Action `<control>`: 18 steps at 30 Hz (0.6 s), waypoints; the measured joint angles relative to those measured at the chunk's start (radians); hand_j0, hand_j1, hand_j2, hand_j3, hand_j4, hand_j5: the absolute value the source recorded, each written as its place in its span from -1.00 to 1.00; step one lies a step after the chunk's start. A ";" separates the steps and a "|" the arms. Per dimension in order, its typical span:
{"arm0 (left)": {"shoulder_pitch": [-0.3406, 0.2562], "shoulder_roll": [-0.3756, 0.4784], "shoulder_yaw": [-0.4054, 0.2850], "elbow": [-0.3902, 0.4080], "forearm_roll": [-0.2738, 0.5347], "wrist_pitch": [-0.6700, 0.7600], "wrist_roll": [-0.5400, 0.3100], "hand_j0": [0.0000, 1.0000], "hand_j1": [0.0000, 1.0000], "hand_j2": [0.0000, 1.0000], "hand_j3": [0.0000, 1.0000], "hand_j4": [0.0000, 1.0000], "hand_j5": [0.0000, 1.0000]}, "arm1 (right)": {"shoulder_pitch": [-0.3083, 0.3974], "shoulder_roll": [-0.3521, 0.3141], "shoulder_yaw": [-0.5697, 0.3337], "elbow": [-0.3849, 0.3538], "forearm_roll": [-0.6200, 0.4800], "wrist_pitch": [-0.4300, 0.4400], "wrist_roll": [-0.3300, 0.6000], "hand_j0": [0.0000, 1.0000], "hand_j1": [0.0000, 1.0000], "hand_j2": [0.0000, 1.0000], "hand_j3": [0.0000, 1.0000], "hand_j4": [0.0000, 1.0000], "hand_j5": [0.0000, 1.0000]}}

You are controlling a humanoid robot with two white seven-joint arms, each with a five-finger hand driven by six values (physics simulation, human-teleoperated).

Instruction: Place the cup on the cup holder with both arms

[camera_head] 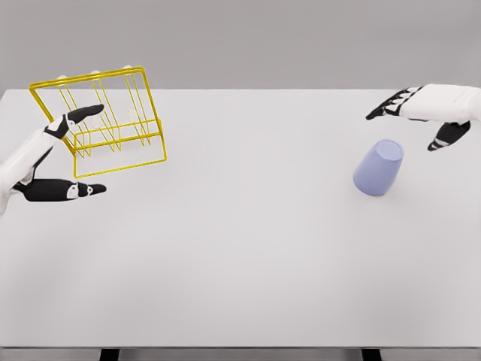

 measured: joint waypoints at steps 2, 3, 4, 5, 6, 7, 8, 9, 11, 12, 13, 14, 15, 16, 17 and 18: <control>0.000 0.000 0.000 0.003 -0.001 0.000 0.000 1.00 1.00 1.00 1.00 1.00 1.00 | 0.000 0.003 0.022 0.007 0.002 0.000 0.000 0.99 0.99 0.99 0.99 0.99 0.99; 0.000 0.001 0.000 0.006 -0.002 0.000 0.000 1.00 1.00 1.00 1.00 1.00 1.00 | -0.002 0.006 0.032 0.013 0.004 0.000 0.000 0.99 0.99 0.99 0.99 0.99 0.99; 0.000 0.001 0.000 0.008 -0.002 0.000 0.000 1.00 1.00 1.00 1.00 1.00 1.00 | -0.002 0.009 0.041 0.017 0.006 0.000 0.000 0.99 0.99 0.99 0.99 0.99 0.99; 0.000 0.001 0.000 0.009 -0.002 0.000 0.000 1.00 1.00 1.00 1.00 1.00 1.00 | -0.002 0.011 0.049 0.022 0.008 0.000 0.000 0.99 0.99 0.99 0.99 0.99 0.99; 0.000 0.002 0.000 0.010 -0.002 0.000 0.000 1.00 1.00 1.00 1.00 1.00 1.00 | -0.002 0.014 0.055 0.025 0.009 0.000 0.000 0.99 0.99 0.99 0.99 0.99 0.99; 0.000 0.002 0.000 0.011 -0.003 0.000 0.000 1.00 1.00 1.00 1.00 1.00 1.00 | -0.002 0.018 0.059 0.028 0.010 -0.001 0.000 0.99 0.99 0.99 0.99 0.99 0.99; 0.000 0.002 0.000 0.012 -0.003 0.000 0.000 1.00 1.00 1.00 1.00 1.00 1.00 | -0.002 0.022 0.062 0.031 0.011 -0.001 0.000 0.99 0.99 0.99 0.99 0.99 0.99; 0.000 0.001 0.000 0.013 -0.003 0.000 0.000 1.00 1.00 1.00 1.00 1.00 1.00 | -0.002 0.025 0.064 0.034 0.012 -0.001 0.000 0.99 0.99 0.99 0.99 0.99 0.99; 0.000 0.001 0.000 0.013 -0.003 0.000 0.000 1.00 1.00 1.00 1.00 1.00 1.00 | -0.002 0.033 0.067 0.040 0.014 -0.002 0.000 1.00 1.00 1.00 1.00 1.00 1.00; 0.000 0.001 0.000 0.013 -0.003 0.000 0.000 1.00 1.00 1.00 1.00 1.00 1.00 | 0.000 0.036 0.068 0.042 0.017 -0.002 0.000 1.00 1.00 1.00 1.00 1.00 1.00; 0.000 0.001 0.000 0.014 -0.003 0.000 0.000 1.00 1.00 1.00 1.00 1.00 1.00 | 0.000 0.039 0.068 0.044 0.019 -0.003 0.000 1.00 1.00 1.00 1.00 1.00 1.00; 0.000 0.001 0.000 0.014 -0.003 0.000 0.000 1.00 1.00 1.00 1.00 1.00 1.00 | 0.000 0.042 0.069 0.045 0.020 -0.003 0.000 1.00 1.00 1.00 1.00 1.00 1.00; 0.000 0.001 0.000 0.014 -0.003 0.000 0.000 1.00 1.00 1.00 1.00 1.00 1.00 | 0.000 0.044 0.069 0.046 0.021 -0.004 0.000 1.00 1.00 1.00 1.00 1.00 1.00; 0.000 0.001 0.000 0.014 -0.004 0.000 0.000 1.00 1.00 1.00 1.00 1.00 1.00 | 0.000 0.046 0.069 0.045 0.022 -0.005 0.000 1.00 1.00 1.00 1.00 1.00 1.00; 0.000 0.001 0.000 0.014 -0.004 0.000 0.000 1.00 1.00 1.00 1.00 1.00 1.00 | 0.000 0.047 0.070 0.045 0.022 -0.006 0.000 1.00 1.00 1.00 1.00 1.00 1.00; 0.000 0.001 0.000 0.014 -0.004 0.000 0.000 1.00 1.00 1.00 1.00 1.00 1.00 | 0.000 0.048 0.073 0.045 0.023 -0.007 0.000 1.00 1.00 1.00 1.00 1.00 1.00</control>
